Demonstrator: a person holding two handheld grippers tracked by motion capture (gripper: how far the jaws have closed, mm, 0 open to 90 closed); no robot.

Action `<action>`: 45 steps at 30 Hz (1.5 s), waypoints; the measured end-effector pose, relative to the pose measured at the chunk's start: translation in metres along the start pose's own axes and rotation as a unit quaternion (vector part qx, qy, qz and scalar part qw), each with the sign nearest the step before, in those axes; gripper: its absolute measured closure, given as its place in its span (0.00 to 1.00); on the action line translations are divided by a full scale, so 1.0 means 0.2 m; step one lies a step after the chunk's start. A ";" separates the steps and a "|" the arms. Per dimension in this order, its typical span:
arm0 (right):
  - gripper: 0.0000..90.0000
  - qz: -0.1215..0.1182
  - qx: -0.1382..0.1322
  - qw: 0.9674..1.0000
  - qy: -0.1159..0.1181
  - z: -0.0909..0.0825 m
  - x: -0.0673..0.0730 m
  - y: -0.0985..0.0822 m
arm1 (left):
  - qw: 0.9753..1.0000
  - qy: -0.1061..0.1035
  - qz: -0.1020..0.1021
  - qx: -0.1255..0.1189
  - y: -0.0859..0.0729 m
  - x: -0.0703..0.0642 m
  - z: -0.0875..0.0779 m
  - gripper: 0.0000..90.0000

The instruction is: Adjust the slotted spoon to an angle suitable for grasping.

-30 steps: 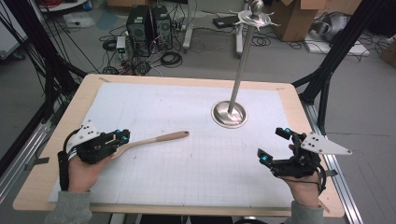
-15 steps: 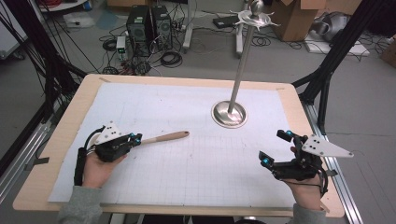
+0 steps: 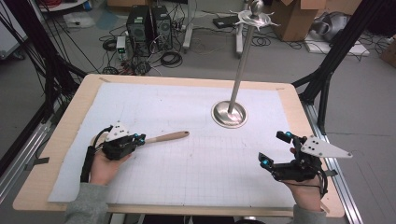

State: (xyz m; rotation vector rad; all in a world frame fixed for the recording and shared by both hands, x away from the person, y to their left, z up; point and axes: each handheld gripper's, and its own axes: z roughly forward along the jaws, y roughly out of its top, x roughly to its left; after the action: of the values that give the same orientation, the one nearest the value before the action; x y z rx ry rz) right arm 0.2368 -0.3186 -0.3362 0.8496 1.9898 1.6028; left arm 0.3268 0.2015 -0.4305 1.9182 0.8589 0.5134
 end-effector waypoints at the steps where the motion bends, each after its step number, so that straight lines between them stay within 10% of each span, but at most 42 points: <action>1: 0.01 0.001 0.001 1.000 0.001 0.00 0.00 0.00 | 1.000 0.004 -0.005 0.002 0.00 0.00 0.02 1.00; 18: 0.01 0.001 0.005 1.000 0.001 -0.02 0.01 -0.01 | 0.998 0.044 -0.021 0.034 -0.02 0.02 0.09 1.00; 27: 0.01 0.004 0.010 1.000 0.003 -0.01 0.01 -0.02 | 0.991 0.094 -0.052 0.077 -0.03 0.03 0.12 1.00; 45: 0.01 -0.001 0.008 1.000 0.012 0.03 0.01 -0.01 | 0.987 0.093 -0.098 0.087 -0.06 -0.04 0.03 1.00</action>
State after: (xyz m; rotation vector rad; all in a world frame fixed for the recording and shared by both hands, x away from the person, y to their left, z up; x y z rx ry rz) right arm 0.2397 -0.3124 -0.3387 0.8374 2.0217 1.6040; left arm 0.3211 0.1964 -0.4443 1.9371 1.2355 0.5164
